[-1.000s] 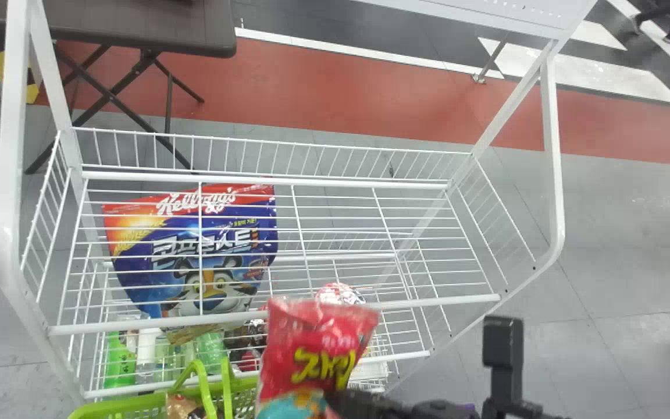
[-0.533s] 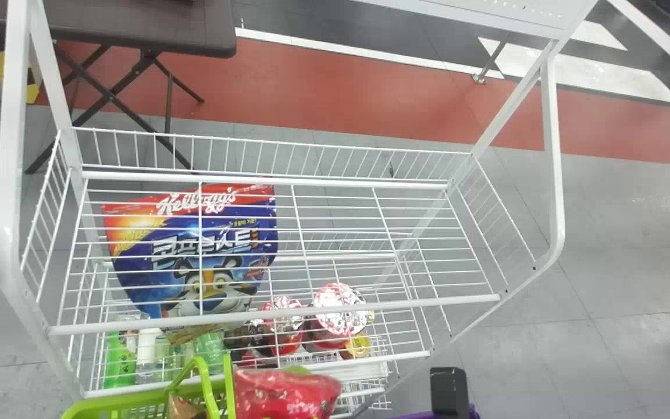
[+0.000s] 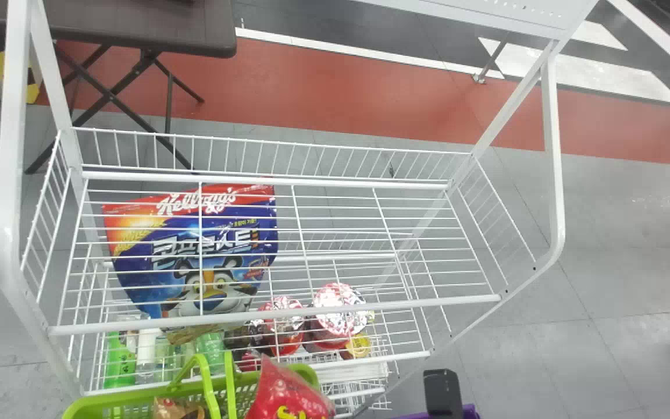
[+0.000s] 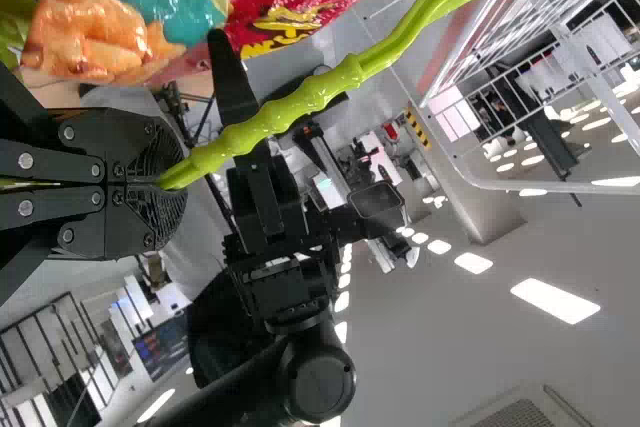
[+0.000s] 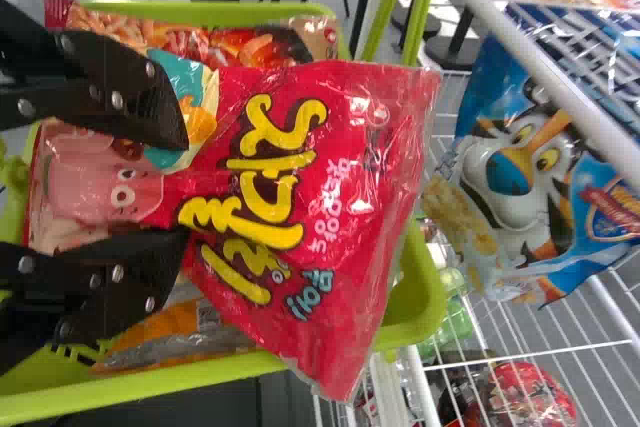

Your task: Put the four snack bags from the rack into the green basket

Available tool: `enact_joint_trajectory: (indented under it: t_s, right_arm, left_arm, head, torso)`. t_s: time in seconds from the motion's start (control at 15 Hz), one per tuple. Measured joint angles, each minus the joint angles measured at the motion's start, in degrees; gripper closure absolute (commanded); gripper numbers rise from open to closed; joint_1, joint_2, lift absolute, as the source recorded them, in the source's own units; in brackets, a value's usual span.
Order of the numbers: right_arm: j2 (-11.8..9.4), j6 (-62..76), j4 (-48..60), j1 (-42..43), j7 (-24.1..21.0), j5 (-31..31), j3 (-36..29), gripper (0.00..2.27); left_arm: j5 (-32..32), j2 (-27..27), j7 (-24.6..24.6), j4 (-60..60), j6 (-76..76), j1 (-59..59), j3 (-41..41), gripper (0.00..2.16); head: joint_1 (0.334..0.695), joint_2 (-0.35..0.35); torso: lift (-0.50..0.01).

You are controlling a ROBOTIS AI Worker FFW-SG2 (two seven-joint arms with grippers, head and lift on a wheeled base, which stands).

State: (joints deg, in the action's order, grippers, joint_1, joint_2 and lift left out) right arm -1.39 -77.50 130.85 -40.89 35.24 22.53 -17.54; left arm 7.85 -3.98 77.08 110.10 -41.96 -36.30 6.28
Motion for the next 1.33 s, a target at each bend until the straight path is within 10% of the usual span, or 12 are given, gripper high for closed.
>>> enact_joint_trajectory:
  t_s: [0.6,0.93,1.33]
  right_arm:
    - [1.4,8.6,6.5,-1.3,1.8,2.9,-5.8,0.08]
    - [1.4,46.8,6.9,-4.3,1.8,2.0,-2.4,0.08]
    - [1.4,73.2,5.2,-6.9,-29.0,-17.5,14.6,0.08]
  left_arm:
    - [-0.1,0.0,-0.4,0.5,-0.5,0.0,0.5,2.13]
    - [-0.1,0.0,-0.5,0.5,-0.4,-0.1,0.4,2.13]
    - [-0.1,0.0,-0.8,0.1,-0.3,-0.1,0.1,2.13]
  head:
    - [0.695,-0.350]
    - [0.695,-0.350]
    - [0.695,-0.350]
  torso:
    - [-0.006]
    - [-0.006]
    - [-0.006]
